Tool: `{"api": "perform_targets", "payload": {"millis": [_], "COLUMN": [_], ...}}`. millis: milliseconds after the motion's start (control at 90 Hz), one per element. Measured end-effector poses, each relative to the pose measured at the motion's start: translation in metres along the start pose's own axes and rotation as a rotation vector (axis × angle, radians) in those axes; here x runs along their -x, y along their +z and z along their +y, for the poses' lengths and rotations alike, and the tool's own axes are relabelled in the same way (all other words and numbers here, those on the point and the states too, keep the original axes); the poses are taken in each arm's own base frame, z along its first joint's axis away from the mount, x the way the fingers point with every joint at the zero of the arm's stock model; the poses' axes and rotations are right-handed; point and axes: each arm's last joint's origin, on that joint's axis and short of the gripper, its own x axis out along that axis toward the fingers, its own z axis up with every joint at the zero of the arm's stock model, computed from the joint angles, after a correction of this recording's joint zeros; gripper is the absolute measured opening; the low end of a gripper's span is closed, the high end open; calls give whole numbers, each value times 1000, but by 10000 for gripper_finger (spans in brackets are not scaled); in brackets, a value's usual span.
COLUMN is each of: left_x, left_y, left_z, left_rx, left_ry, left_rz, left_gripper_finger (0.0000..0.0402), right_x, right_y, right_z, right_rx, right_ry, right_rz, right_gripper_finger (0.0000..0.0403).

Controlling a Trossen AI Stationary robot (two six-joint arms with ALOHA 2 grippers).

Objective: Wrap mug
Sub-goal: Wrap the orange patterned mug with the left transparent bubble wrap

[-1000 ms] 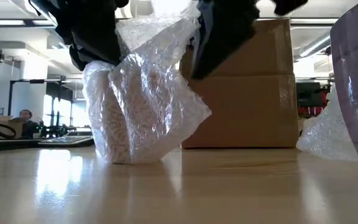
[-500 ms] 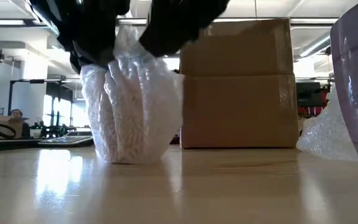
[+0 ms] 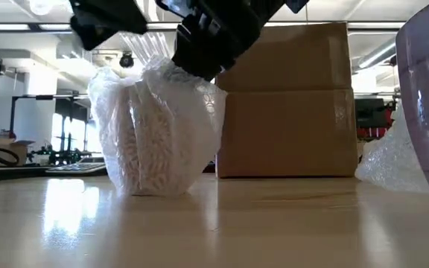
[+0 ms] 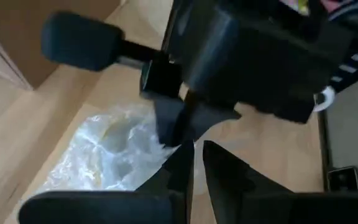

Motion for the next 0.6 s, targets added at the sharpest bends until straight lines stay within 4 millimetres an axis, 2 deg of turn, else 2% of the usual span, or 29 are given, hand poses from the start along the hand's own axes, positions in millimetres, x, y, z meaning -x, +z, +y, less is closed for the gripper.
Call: {"api": "perform_targets", "payload": {"millis": [178,322,422,511,600], "left_x": [-39,-58,-62,-64,-64], "left_y": [-11,-18,-21,-22,-22], "left_z": [6,7,8,7,8], "left_rx": [-13,-14,0,-4,-2], "left_ry": [68,96,107,102,100], "left_rz": [83,117,132,134,144], "left_gripper_finger": [22,22,22,22,22], "right_x": [1,11,26,41,44], "right_y": [0,2,8,24,26], "right_z": [0,1,-1,-5,-9], "right_rx": [-9,0,19,11,5], "right_ry": [6,16,14,-1,-12], "right_rz": [0,37,73,-3,-15], "right_gripper_finger": [0,0,0,0,0]}}
